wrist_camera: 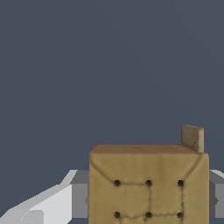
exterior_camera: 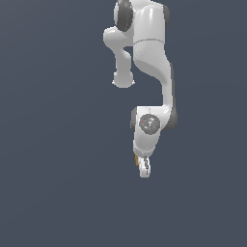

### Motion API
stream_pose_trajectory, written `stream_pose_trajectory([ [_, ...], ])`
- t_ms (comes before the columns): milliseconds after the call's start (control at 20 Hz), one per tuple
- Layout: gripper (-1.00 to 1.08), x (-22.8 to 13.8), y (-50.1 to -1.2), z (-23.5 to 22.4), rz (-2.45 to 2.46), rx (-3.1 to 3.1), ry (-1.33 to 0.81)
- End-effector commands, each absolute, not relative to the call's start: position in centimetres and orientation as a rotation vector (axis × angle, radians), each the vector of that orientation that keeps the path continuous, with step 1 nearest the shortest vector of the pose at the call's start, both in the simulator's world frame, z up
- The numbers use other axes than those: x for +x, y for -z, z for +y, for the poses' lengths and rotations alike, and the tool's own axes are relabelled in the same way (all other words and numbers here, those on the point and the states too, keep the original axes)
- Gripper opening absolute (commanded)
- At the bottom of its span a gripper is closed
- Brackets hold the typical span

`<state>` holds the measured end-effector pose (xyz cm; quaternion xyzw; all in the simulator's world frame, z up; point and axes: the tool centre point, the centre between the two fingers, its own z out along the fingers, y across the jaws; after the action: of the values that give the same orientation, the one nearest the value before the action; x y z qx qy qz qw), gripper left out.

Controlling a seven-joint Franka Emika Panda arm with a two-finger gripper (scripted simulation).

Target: Pick up the object and move it to a goal position.

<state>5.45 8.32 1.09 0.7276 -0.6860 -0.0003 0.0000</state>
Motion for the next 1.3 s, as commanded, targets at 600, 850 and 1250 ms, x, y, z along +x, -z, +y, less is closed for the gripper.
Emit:
stream_pose_trajectory([
  [600, -1.00, 3.6, -2.9, 10.0, -2.155, 2.286, 0.001],
  [850, -1.00, 1.4, -4.9, 11.8, -2.155, 2.287, 0.002],
  [1250, -1.00, -3.7, -9.8, 16.3, -2.155, 2.287, 0.003],
])
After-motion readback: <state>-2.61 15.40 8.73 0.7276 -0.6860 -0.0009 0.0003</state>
